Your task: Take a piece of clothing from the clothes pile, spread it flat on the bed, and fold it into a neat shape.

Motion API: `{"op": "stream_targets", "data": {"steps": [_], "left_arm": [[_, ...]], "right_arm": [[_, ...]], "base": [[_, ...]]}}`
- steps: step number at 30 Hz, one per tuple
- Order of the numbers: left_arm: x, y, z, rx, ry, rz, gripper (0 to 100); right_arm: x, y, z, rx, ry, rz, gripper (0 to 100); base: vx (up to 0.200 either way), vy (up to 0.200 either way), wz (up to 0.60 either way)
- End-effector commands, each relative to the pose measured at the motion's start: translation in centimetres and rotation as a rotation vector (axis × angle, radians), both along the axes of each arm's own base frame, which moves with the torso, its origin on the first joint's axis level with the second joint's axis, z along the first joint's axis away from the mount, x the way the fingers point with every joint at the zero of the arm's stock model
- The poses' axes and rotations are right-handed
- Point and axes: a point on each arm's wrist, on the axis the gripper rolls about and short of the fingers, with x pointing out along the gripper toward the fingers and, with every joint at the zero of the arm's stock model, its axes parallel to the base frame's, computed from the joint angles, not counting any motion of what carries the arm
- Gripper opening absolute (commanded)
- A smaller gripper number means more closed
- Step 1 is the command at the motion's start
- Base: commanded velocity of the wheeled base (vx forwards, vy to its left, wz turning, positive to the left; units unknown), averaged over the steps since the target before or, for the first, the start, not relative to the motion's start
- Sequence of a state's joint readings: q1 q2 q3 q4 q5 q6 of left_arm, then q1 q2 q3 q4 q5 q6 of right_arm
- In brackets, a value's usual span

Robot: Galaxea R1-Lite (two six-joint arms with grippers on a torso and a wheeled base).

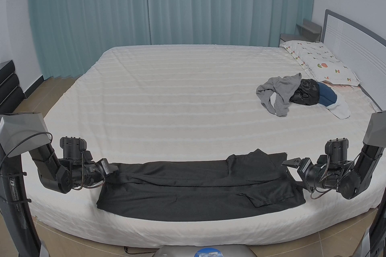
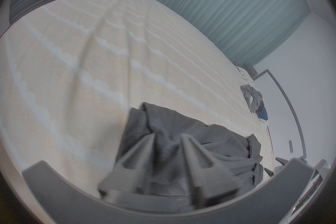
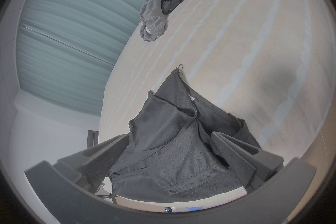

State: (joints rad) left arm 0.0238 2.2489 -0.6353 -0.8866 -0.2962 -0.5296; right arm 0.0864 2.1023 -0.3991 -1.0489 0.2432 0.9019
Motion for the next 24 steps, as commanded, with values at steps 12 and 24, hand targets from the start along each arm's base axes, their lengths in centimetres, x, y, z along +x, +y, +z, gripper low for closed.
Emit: {"op": "stream_targets", "data": {"steps": [12, 24], "left_arm": [[-1.0, 2.5, 1.8, -0.011, -0.034, 0.079, 0], [-1.3, 1.3, 4.0, -0.083, -0.071, 0.103, 0]], "right_arm": [[-0.2, 0.4, 0.6, 0.003, -0.017, 0.011, 100], [-0.9, 2.0, 1.4, -0.024, 0.04, 0.044, 100]], "base": [[0.0, 0.0, 0.0], [0.0, 0.0, 0.0]]}}
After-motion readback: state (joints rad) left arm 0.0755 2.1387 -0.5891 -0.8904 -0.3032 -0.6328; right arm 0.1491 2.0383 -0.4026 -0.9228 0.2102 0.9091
